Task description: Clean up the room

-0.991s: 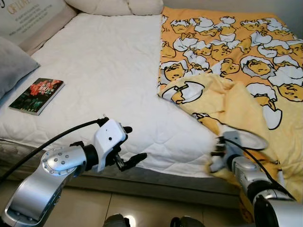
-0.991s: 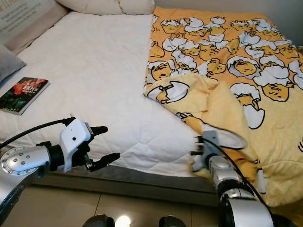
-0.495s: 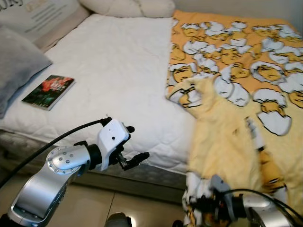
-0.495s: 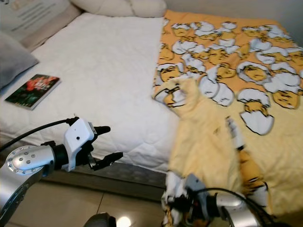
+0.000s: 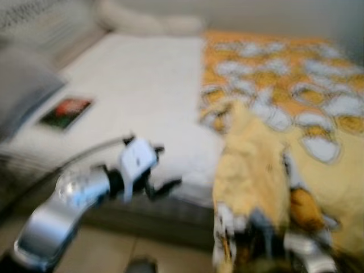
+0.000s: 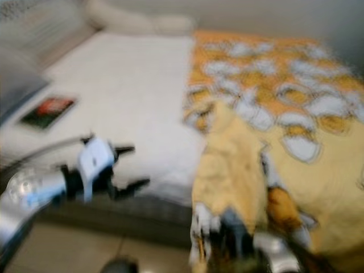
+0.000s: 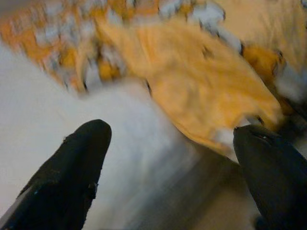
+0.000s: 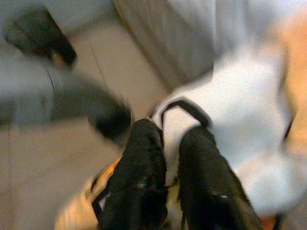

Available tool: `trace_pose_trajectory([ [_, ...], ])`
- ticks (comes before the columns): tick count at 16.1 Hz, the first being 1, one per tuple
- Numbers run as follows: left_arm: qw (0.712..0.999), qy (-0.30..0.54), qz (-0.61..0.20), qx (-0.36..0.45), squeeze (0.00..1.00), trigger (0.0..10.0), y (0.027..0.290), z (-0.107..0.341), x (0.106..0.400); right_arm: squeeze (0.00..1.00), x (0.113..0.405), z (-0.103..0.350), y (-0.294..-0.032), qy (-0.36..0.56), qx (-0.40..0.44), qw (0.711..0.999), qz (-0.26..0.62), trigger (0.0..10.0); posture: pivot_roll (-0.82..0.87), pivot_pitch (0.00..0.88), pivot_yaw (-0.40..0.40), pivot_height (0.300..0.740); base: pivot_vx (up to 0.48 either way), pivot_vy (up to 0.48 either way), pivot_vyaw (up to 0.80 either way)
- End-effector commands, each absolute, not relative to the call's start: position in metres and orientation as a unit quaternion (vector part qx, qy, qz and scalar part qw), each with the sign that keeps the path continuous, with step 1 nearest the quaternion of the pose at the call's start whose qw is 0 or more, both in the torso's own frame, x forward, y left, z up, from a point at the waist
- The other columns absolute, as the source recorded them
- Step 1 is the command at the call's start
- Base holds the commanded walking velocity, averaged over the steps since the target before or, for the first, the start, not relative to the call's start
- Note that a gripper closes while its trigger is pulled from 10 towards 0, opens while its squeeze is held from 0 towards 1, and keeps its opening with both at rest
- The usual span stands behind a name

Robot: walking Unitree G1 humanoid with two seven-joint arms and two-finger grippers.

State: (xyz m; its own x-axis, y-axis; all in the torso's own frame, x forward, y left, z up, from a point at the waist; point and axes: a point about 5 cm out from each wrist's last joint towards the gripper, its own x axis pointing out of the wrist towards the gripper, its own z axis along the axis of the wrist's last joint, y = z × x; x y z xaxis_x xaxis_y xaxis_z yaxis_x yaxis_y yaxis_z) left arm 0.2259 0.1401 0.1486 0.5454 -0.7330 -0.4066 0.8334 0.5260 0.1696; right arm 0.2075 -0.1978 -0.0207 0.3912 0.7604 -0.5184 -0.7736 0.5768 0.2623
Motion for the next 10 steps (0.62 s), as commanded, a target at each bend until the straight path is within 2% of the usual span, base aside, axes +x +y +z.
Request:
trace_pose_trajectory([
  [1, 0.861, 0.132, -0.453, 0.188, 0.0, 10.0, 0.14, 0.155, 0.231, 1.0, 0.223, -0.003, -0.192, 0.257, -0.001, 0.844, 0.471, 10.0, 0.08, 0.009, 0.02, 0.74, 0.0, 0.0, 0.0],
  [4, 0.877, 0.138, -0.424, 0.179, 0.0, 10.0, 0.144, 0.149, 0.231, 1.0, 0.248, 0.022, -0.187, 0.174, 0.022, 0.893, 0.415, 10.0, 0.07, 0.0, 0.017, 0.74, 0.0, 0.0, 0.0],
  [7, 0.918, 0.132, -0.348, 0.14, 0.0, 10.0, 0.148, 0.141, 0.232, 1.0, 0.247, 0.052, -0.179, 0.105, 0.059, 0.92, 0.373, 10.0, 0.01, 0.0, 0.021, 0.74, 0.0, 0.0, 0.0],
  [9, 0.934, 0.129, -0.308, 0.127, 0.0, 10.0, 0.15, 0.137, 0.232, 1.0, 0.247, 0.065, -0.176, 0.075, 0.055, 0.933, 0.348, 10.0, 0.0, 0.0, 0.018, 0.74, 0.0, 0.0, 0.0],
  [10, 0.949, 0.122, -0.265, 0.119, 0.0, 10.0, 0.154, 0.134, 0.235, 1.0, 0.252, 0.072, -0.174, 0.061, 0.062, 0.949, 0.302, 10.0, -0.02, 0.0, 0.013, 0.74, 0.0, 0.0, 0.0],
])
